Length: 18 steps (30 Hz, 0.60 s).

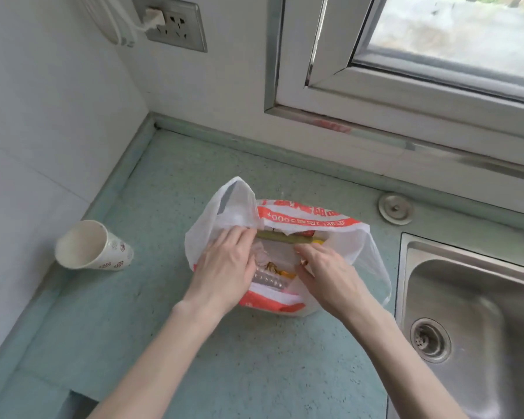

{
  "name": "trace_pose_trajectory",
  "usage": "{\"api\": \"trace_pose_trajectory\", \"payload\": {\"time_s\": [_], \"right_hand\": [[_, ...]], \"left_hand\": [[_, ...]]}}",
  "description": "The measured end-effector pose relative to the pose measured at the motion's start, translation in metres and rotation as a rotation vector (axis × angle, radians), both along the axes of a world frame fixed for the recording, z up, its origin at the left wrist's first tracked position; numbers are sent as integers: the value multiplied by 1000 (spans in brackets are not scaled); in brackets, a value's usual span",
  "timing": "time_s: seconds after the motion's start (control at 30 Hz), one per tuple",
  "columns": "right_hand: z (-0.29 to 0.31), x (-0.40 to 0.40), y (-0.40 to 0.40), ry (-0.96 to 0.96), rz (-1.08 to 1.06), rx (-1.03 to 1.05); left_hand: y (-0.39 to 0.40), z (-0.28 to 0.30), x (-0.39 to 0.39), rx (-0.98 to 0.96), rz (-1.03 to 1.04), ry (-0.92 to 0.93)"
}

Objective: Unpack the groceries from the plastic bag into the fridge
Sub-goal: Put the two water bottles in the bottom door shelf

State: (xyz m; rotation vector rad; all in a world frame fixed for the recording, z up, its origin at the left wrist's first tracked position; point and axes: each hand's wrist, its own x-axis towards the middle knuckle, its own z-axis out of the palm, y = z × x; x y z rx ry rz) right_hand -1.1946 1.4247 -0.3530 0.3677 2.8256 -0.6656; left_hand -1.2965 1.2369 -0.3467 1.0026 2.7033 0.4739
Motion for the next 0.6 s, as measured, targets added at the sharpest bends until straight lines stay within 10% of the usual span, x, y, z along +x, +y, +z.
{"api": "trace_pose_trajectory", "payload": {"time_s": [0.6], "right_hand": [[-10,-16,28,74,-66,62]], "left_hand": [[-4,-9,-20,15,-28,0]]}}
